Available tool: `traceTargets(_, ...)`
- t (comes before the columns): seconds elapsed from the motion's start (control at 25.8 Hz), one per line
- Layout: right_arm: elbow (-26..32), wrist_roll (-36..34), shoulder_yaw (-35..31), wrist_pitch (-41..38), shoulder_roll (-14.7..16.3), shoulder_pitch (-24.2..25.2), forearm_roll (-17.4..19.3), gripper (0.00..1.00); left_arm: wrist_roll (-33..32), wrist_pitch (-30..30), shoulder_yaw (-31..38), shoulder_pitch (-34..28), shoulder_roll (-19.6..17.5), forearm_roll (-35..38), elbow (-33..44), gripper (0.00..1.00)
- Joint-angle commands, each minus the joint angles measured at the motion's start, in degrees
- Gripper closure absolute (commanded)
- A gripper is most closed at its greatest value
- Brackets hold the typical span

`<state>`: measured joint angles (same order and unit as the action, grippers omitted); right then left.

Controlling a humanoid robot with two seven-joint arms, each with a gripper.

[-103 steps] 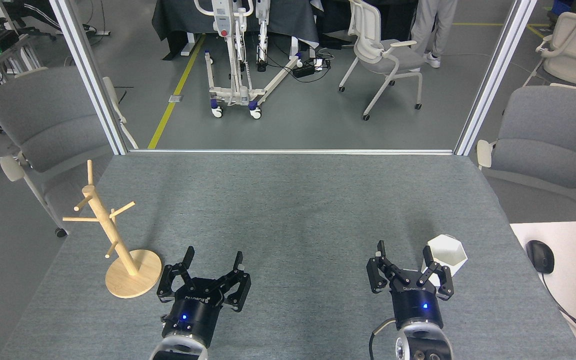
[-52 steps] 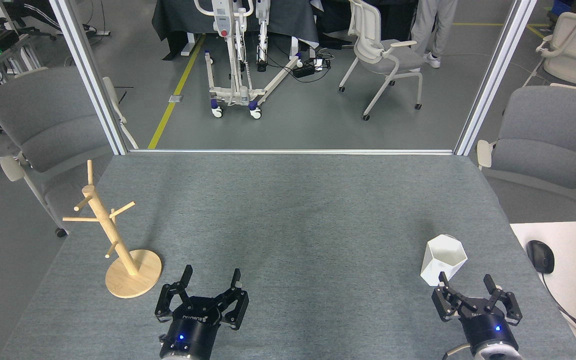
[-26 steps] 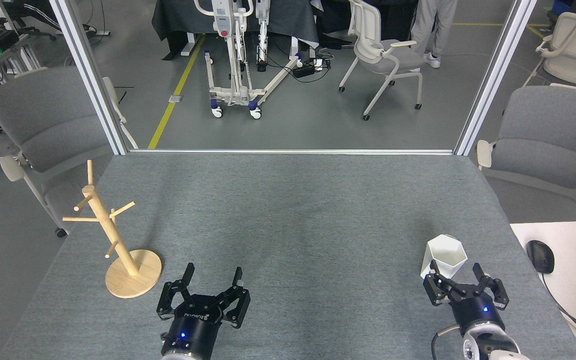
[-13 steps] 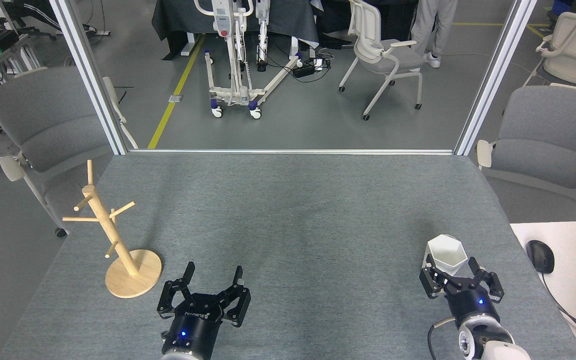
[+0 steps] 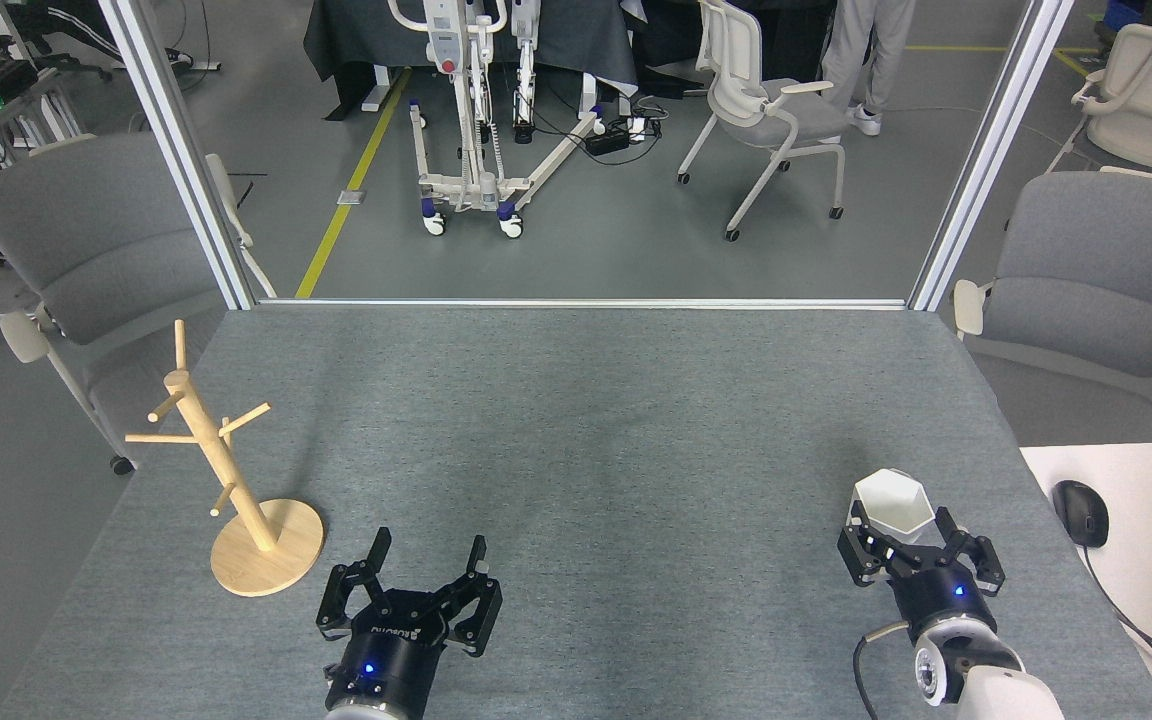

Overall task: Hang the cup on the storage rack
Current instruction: 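Close the right gripper on the white cup's rim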

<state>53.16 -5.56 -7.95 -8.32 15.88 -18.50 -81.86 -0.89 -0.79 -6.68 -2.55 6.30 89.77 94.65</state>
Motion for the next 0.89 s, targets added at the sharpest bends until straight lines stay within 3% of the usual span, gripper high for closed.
traceTargets(0.0,-0.43,0.02,-0.04,-0.03,-0.06,-0.14,-0.06,0.00,0.01,-0.01,0.00,0.00,-0.06,-0.03,-0.08,0.00)
traceTargets(0.85,-7.46,-0.07,1.19,0.14,-0.33,-4.97,-0.41,0.00,0.01,-0.09,0.00,0.88,0.03,0.06,-0.70,0.00)
